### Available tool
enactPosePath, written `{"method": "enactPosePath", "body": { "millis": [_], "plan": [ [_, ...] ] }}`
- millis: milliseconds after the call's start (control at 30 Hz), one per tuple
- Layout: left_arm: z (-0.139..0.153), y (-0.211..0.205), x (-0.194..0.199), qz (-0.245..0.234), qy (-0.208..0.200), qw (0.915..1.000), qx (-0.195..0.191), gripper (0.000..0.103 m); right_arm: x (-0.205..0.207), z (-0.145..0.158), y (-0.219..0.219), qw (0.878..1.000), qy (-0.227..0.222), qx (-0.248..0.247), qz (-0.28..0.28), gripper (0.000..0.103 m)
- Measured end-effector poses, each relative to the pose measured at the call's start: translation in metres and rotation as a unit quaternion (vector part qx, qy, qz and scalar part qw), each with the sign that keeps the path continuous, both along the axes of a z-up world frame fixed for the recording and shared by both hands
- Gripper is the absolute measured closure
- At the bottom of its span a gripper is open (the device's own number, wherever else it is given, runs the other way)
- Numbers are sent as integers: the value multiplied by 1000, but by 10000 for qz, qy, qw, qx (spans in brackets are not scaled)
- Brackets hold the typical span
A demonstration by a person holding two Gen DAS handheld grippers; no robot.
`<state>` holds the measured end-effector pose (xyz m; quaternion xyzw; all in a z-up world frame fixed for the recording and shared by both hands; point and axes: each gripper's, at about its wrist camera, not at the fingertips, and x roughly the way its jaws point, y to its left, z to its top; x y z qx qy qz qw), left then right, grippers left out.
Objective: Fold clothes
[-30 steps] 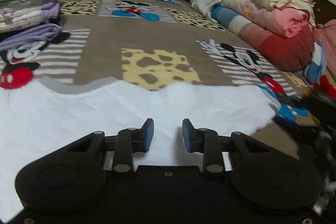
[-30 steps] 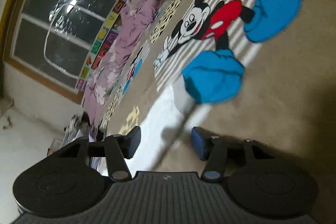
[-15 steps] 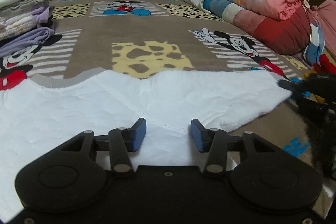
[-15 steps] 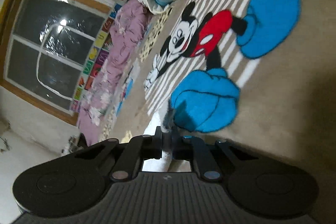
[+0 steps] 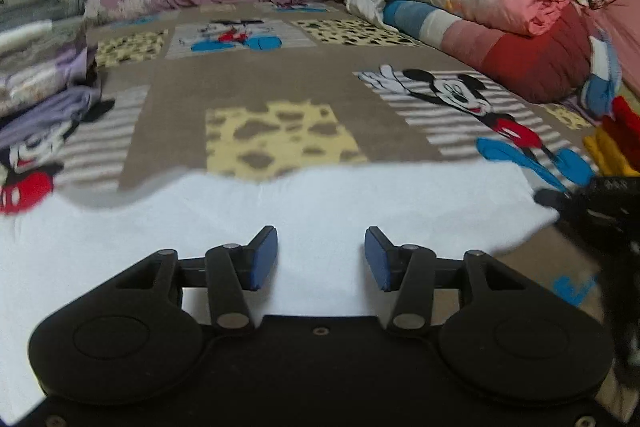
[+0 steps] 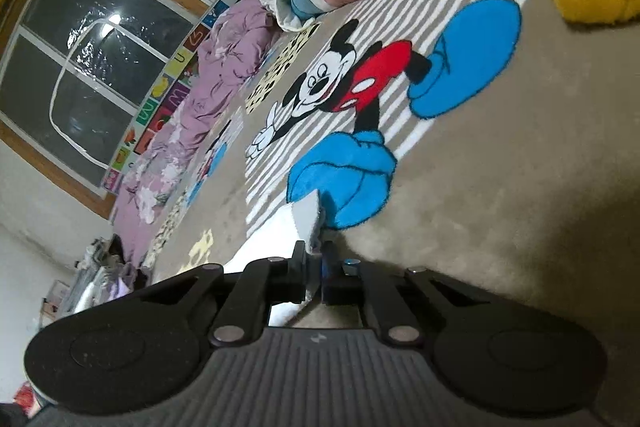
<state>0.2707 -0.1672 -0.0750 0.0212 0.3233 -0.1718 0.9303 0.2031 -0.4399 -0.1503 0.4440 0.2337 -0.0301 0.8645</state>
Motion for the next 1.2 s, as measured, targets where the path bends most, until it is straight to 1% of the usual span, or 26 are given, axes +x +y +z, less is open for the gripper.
{"method": "enactPosePath", "body": {
  "millis": [100, 133, 167, 200, 333, 400, 467, 500, 533, 567, 600, 633, 667, 733, 767, 800, 833, 867, 900, 967, 1000, 1067, 1100, 1133, 1167, 1200],
  "plan": [
    [-4, -15, 22, -77, 84, 9999, -103, 56, -2, 0, 1, 9999, 12, -99, 16, 96],
    [-12, -22, 31, -106, 281, 9995, -15, 56, -2, -1, 1, 10000, 12, -88, 23, 96],
    [-20, -29, 39, -135, 477, 9987, 73, 54, -2, -2, 0, 10000, 12, -76, 29, 97],
    [-26, -38, 40, -212, 332, 9986, 350, 51, -2, -3, 0, 10000, 12, -63, 36, 97],
    [-13, -39, 36, -305, 274, 9978, 515, 51, -2, -3, 0, 9999, 4, -99, 67, 97],
    [0, -21, 19, -268, 12, 9990, 346, 51, -2, -3, 0, 9999, 5, -104, 66, 97],
    [11, 11, 3, 46, -154, 9994, 291, 51, -4, -1, 0, 10000, -21, -53, 35, 96],
    [17, 36, -5, 321, -190, 9991, 191, 51, -7, 1, -1, 10000, -39, -60, -28, 94],
    [24, 66, -14, 643, -267, 9975, 91, 51, -10, 3, -1, 9999, -59, -74, -94, 89],
    [30, 95, -23, 963, -343, 9948, -9, 51, -15, 7, -1, 9996, -87, -176, -191, 88],
    [37, 132, -33, 1447, -397, 9886, -87, 51, -20, 12, -1, 9989, -105, -353, -290, 84],
    [43, 167, -42, 1912, -409, 9805, -202, 51, -25, 17, -1, 9979, -137, -516, -372, 81],
    [47, 211, -52, 2478, -405, 9672, -391, 51, -28, 20, 0, 9971, -194, -617, -394, 81],
    [48, 280, -69, 3378, -323, 9378, -733, 51, -31, 30, 7, 9942, -352, -977, -292, 81],
    [43, 312, -74, 3714, -243, 9226, -1010, 51, -29, 35, 13, 9924, -462, -1128, -144, 81],
    [39, 343, -80, 4042, -162, 9055, -1284, 51, -28, 39, 21, 9902, -573, -1274, 8, 81],
    [31, 367, -83, 4270, -52, 8914, -1521, 51, -27, 43, 30, 9876, -711, -1387, 189, 81],
    [25, 383, -83, 4400, 62, 8827, -1648, 51, -25, 47, 43, 9836, -853, -1532, 413, 81],
    [16, 394, -81, 4428, 179, 8779, -1815, 51, -22, 50, 55, 9789, -988, -1673, 630, 81],
    [-2, 409, -78, 4465, 375, 8688, -2108, 51, -19, 55, 75, 9719, -1109, -1850, 941, 81],
    [-10, 413, -76, 4474, 454, 8648, -2234, 51, -16, 56, 82, 9709, -1126, -1822, 1069, 81],
    [-16, 413, -71, 4392, 286, 8671, -2333, 51, -8, 56, 94, 9686, -1123, -1821, 1266, 80],
    [-17, 413, -68, 4387, 222, 8663, -2380, 55, -5, 56, 100, 9674, -1107, -1844, 1339, 79],
    [-19, 412, -66, 4362, 195, 8667, -2414, 86, -1, 57, 105, 9661, -1090, -1867, 1413, 78],
    [-19, 412, -66, 4332, 232, 8680, -2416, 97, 3, 57, 111, 9648, -1070, -1889, 1485, 76],
    [-11, 409, -75, 4377, 56, 8683, -2334, 97, 7, 55, 117, 9641, -1002, -1911, 1548, 74]
  ]
}}
